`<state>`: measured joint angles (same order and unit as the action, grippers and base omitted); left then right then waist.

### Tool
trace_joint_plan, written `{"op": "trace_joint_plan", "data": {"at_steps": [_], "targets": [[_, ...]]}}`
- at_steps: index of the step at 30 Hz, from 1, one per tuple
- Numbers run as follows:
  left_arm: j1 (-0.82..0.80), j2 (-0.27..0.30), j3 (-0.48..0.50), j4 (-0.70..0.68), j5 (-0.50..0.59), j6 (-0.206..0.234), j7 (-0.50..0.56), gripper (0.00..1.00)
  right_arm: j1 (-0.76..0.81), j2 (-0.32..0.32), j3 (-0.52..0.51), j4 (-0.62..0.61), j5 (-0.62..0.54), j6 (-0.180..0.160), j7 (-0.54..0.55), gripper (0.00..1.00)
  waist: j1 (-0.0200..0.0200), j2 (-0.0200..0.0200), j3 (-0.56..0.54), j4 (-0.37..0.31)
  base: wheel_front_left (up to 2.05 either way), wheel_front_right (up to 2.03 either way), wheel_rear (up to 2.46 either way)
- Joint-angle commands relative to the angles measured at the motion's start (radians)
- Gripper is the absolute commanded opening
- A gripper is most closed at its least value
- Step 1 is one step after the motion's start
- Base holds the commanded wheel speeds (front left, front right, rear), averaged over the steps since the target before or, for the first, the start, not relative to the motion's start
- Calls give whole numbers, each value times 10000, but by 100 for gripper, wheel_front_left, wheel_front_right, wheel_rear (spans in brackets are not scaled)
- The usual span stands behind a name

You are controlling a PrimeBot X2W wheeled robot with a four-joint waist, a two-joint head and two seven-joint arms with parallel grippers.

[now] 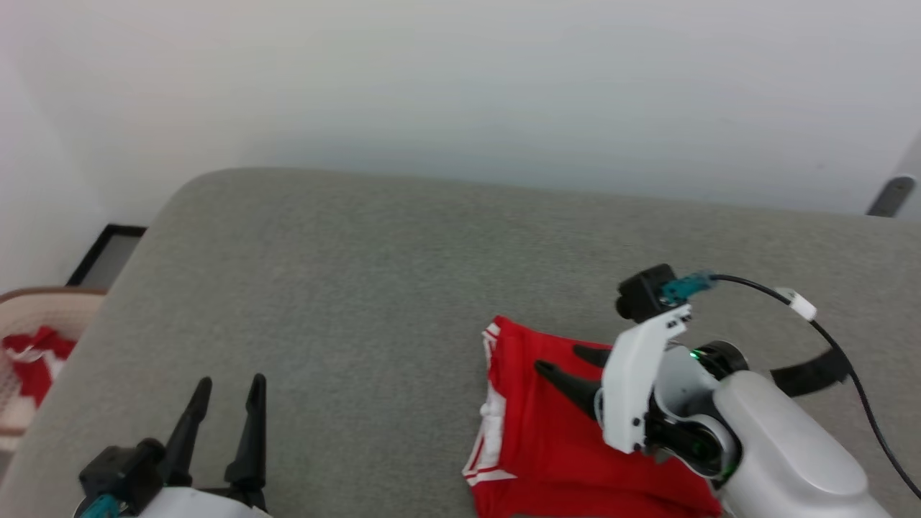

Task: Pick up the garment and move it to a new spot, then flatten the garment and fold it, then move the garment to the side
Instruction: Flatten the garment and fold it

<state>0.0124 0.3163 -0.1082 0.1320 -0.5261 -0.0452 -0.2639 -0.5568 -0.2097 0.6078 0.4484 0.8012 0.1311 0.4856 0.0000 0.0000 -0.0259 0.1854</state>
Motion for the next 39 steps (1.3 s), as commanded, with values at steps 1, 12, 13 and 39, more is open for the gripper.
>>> {"op": "trace_joint_plan", "data": {"at_steps": [1,12,13,39], "targets": [[150,-31,61,-53,108,-19,7,100,194,-88,-75,-78,31,-8,-87,100,0,0,-120,-476,0,0,0],[809,-123,661,-389,481,81,5,100,1308,-1177,-1377,-1026,-1095,-8,-2754,100,0,0,-315,-1550,0,0,0],[871,-145,696,-414,495,99,5,100,1465,-1299,-1477,-1105,-1245,-8,-3044,100,0,0,-331,-1621,0,0,0],[1630,-450,1735,-421,1507,-253,4,100,4870,-1364,-4752,-2031,-4257,-8,-6756,100,0,0,-674,-2115,0,0,0]]}}
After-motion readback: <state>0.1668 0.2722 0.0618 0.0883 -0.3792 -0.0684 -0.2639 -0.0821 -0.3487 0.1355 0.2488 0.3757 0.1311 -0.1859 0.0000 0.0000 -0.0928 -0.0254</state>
